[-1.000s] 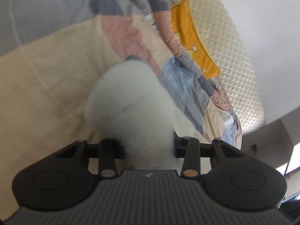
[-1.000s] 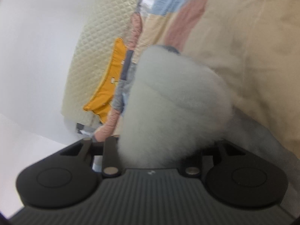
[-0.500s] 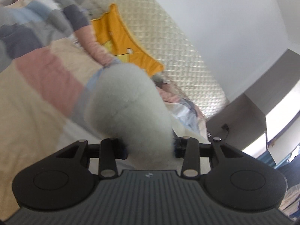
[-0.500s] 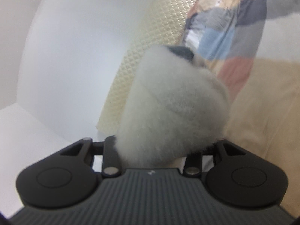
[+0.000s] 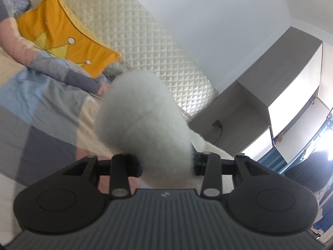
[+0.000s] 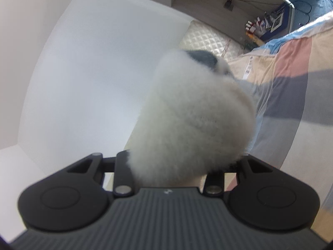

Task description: Fold large clothes

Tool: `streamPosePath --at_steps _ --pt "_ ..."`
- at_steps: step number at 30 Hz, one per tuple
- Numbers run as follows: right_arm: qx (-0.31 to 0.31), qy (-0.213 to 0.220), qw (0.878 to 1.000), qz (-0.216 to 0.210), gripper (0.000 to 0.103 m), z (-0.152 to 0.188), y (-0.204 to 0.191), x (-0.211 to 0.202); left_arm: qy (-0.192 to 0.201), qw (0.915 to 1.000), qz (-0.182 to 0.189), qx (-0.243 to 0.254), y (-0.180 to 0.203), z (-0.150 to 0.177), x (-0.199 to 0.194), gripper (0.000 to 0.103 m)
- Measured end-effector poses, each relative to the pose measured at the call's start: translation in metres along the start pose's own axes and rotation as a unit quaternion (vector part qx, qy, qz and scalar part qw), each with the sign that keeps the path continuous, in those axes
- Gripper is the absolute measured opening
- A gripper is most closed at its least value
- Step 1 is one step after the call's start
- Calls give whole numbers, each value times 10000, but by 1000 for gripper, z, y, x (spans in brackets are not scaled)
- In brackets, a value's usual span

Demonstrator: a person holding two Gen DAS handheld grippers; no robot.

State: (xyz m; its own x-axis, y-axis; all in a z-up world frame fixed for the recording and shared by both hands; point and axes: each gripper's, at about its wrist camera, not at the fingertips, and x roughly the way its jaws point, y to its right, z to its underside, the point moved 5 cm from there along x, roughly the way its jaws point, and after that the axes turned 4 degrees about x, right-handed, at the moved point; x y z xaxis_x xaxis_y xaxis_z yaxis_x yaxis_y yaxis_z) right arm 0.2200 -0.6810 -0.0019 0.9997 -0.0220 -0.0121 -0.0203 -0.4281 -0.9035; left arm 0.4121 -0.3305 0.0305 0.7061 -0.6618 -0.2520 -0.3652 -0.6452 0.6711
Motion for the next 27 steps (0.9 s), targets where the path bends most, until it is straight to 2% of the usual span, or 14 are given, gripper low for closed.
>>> streamPosePath --at_steps 4,8,12,15,18,20,23,27 --pt "31 111 9998 175 44 -36 34 24 -152 9999 50 47 15 18 68 44" --pt "45 84 9993 360 43 -56 79 49 -373 9993 -31 91 8 43 132 44" --pt "213 13 9979 617 44 -55 138 74 -640 9976 -182 180 -29 71 190 44" --pt "314 -77 9958 852 44 -41 184 84 -907 9950 -424 34 -70 102 221 44" --pt "411 -234 9931 1077 44 -23 222 90 -1073 9926 -564 -43 -110 131 241 44" --pt "521 -336 9913 1157 44 -10 244 90 -972 9942 -434 -135 -131 146 243 46" --pt "686 -301 9923 982 44 0 264 83 -833 9962 -257 50 -141 160 239 49" --pt "792 -346 9920 918 45 9 282 78 -782 9965 -222 210 -147 178 224 50"
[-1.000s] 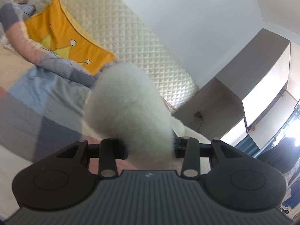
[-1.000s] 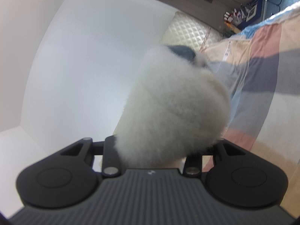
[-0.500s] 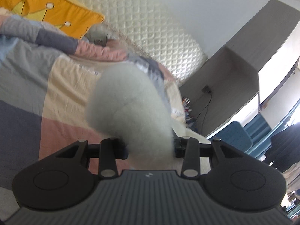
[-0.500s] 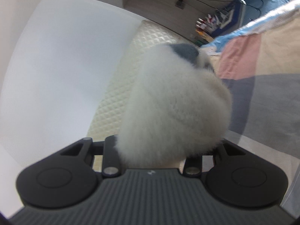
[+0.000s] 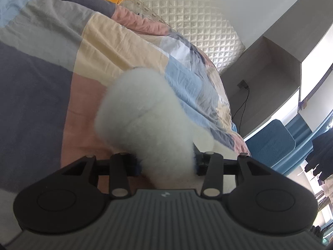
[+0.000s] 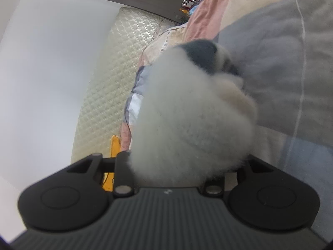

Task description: Fold large clothes

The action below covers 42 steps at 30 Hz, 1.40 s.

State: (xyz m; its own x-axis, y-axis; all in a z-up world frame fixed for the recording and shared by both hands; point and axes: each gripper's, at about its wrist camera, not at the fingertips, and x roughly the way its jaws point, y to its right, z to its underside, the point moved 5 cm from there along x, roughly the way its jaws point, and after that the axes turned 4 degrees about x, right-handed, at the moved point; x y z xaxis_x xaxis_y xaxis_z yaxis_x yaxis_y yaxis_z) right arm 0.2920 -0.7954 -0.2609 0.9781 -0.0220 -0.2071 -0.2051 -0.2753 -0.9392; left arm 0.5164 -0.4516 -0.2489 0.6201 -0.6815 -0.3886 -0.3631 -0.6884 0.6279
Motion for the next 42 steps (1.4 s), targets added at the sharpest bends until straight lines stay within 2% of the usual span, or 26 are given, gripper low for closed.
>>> streamPosePath --at_steps 5,8,14,18,22,25,27,31,35,38,42 --pt "161 -25 9998 -80 46 12 19 -8 -61 9999 0 -97 -8 14 -9 56" --pt "-95 5 10000 -28 45 17 19 -9 -112 9999 -75 -61 -11 20 -11 58" --pt "-108 83 9999 -30 46 23 25 -15 -162 9997 -141 -104 -10 17 -10 59" --pt "12 43 10000 37 47 19 24 -16 -272 9991 -67 -315 -12 17 -14 59" --pt "429 -17 9986 297 49 24 22 -29 -578 9977 -183 -306 -9 11 -30 59" --pt "387 -48 9971 656 49 32 12 -52 -635 9975 -287 -123 -2 4 -58 59" --pt "217 -25 9958 885 49 35 -1 -68 -597 9974 -393 71 6 -2 -81 59" --pt "-257 43 9939 1067 49 45 -40 -103 -493 9974 -369 385 35 -25 -131 59" --pt "-683 138 9941 829 49 47 -97 -133 -303 9943 -333 969 83 -50 -190 59" --pt "-1102 192 9923 537 49 53 -151 -156 -147 9919 -140 1251 121 -65 -239 59" --pt "-1658 106 9860 -118 50 70 -224 -192 134 9810 -58 1936 172 -75 -303 59"
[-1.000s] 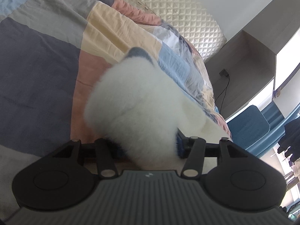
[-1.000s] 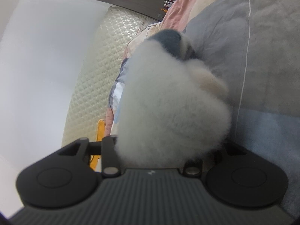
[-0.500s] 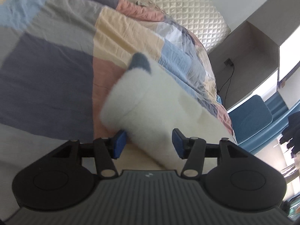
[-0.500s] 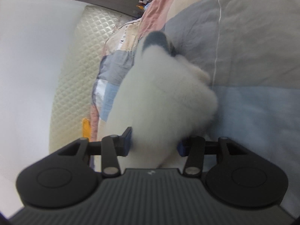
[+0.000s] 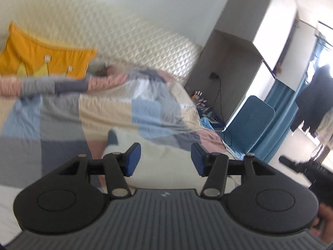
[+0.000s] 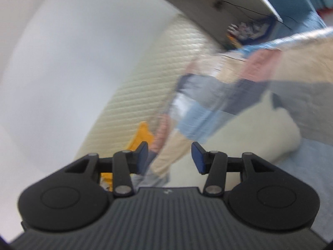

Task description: Fold large clothes

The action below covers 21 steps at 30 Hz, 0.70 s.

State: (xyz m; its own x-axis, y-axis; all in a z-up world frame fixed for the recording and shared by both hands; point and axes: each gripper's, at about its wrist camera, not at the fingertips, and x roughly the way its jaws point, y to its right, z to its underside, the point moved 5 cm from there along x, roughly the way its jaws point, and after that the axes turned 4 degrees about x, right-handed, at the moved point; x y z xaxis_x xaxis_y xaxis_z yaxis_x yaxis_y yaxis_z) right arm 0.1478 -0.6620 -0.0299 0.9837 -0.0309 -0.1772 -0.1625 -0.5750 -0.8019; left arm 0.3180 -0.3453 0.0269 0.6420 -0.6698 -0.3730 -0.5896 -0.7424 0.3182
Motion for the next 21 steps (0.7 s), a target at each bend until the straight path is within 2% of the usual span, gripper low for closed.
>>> streamPosePath --at_steps 4,9,14,16,21 --pt "-515 -48 9985 -168 50 4 -60 -37 238 9986 -13 479 38 -16 -63 59" --pt "-1257 33 9920 -100 50 22 -113 -88 473 9950 -86 870 71 -22 -139 60" --pt "-2336 373 9698 588 50 50 -150 -138 613 9895 -243 1288 93 -10 -208 65" --pt "-2681 493 9603 587 50 64 -162 -156 664 9884 -281 1340 96 -1 -234 66" --pt "-3164 591 9444 665 50 100 -180 -189 826 9886 -234 1238 100 28 -284 80"
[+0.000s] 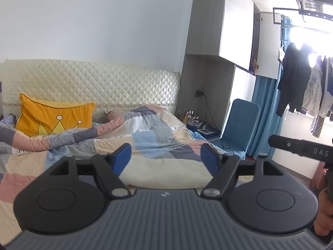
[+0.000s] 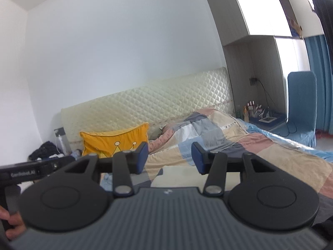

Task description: Fold large clothes

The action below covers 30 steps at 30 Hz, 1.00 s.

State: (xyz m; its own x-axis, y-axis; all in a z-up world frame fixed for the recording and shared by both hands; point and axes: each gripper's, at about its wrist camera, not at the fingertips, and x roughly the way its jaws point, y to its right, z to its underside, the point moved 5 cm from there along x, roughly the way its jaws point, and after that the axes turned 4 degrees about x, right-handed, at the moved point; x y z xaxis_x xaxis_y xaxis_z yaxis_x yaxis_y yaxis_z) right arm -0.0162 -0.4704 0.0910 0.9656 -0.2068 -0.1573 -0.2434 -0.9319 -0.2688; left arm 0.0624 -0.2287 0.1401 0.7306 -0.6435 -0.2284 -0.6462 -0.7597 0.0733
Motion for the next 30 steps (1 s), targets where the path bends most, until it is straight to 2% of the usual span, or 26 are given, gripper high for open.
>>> streamPosePath --at_steps 3,7,12,17,19,24,30 --pt "-230 25 9997 98 50 13 -14 -17 67 9999 -101 83 4 14 -24 87" --pt "-384 -69 9990 199 50 35 -22 -30 -56 9995 -196 220 11 38 -43 93" --pt "-421 -350 9982 263 50 65 -26 -36 -199 9985 -445 256 8 64 -55 94" --pt "-514 -531 9962 455 50 92 -24 -38 -243 9988 -399 120 5 79 -61 95" --pt "-418 -652 9959 473 50 101 -20 -37 -216 9986 -439 211 7 82 -62 95" --pt "-518 -725 9931 763 50 113 -12 -35 -272 9984 -412 258 12 89 -61 95" --pt "-474 -905 9914 814 50 126 -10 -31 -473 9975 -416 309 12 102 -46 95"
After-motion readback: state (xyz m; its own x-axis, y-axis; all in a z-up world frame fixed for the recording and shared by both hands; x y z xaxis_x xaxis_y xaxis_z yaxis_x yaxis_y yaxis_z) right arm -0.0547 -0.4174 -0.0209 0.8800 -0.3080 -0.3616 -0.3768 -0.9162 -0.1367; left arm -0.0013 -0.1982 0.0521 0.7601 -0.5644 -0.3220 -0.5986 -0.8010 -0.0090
